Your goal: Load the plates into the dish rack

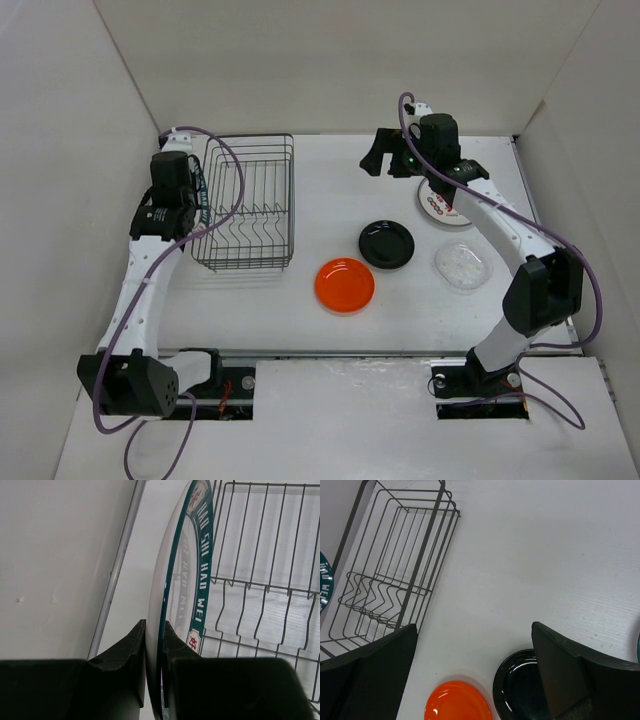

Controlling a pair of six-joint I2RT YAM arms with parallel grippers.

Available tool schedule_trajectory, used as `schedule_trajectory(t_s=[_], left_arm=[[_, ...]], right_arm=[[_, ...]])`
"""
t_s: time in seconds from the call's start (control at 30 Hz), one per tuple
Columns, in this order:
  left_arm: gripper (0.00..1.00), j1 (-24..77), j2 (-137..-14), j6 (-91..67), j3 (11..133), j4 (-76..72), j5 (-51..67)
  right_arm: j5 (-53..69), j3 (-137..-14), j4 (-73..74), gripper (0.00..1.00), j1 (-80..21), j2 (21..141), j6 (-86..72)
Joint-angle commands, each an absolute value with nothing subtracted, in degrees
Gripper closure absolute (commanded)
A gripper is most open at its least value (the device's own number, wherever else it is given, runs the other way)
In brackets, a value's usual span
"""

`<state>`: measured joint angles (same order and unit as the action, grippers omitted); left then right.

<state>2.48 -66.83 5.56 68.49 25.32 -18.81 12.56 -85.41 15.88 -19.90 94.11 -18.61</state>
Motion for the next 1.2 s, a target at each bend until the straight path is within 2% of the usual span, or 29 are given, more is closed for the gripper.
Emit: schedule_trajectory(t_s=[0.0, 0.4, 0.53, 0.57, 0.63, 0.7, 0.73, 0.8, 0.93, 0.97, 1.03, 1.07, 1.17], left_arm=[[1.00, 2.29, -66.62, 6.33, 68.56, 18.81, -18.90], [1.00, 2.29, -71.81, 6.33, 63.64, 14.42, -15.29], [1.00, 2.29, -73.21, 6.33, 62.23, 13.36, -15.29], [0.96, 2.29, -73.21, 6.33, 61.53, 12.58, -15.29], [0.80, 1.76, -73.73, 6.33, 60.91, 12.05, -14.77], [0.73, 1.76, -73.74, 6.85, 60.38, 11.51, -14.15], [0.67, 1.76, -73.74, 6.86, 60.38, 11.51, -13.37], [0.65, 1.76, -73.74, 6.86, 60.38, 11.51, -11.96], [0.48, 1.76, -73.74, 6.86, 61.52, 12.30, -9.24], [0.41, 1.24, -73.74, 6.86, 63.00, 13.00, -7.92], [0.08, 1.23, -73.22, 6.86, 64.77, 14.76, -6.25], [0.00, 1.23, -73.21, 6.86, 67.12, 15.37, -5.02], [0.00, 1.23, -72.69, 7.38, 71.79, 18.80, -0.28]], right_arm=[[13.36, -85.35, 13.18, 0.00, -19.95, 93.96, -18.28], [10.90, -83.41, 13.71, 0.00, -18.28, 91.85, -17.75], [8.01, -80.16, 13.71, 0.00, -13.64, 88.43, -18.28], [7.48, -79.37, 13.71, 0.00, -12.58, 87.55, -18.28], [5.29, -76.65, 13.71, 0.00, -10.21, 84.56, -20.38], [-0.33, -72.98, 15.20, 0.00, -5.73, 82.63, -23.10], [-2.27, -71.56, 15.73, 0.00, -3.80, 81.14, -27.29], [-2.12, -68.13, 14.17, 0.00, 2.18, 79.64, -29.44], [-4.56, -61.71, 13.36, 0.00, 7.20, 77.61, -30.59], [-4.57, -60.74, 12.40, 0.00, 8.08, 77.09, -30.59], [-3.87, -58.63, 9.86, 0.00, 11.68, 76.55, -30.59], [-2.04, -56.53, 8.63, 0.00, 13.08, 77.34, -30.59], [4.03, -55.29, 6.16, 0.05, 16.96, 82.24, -29.72]])
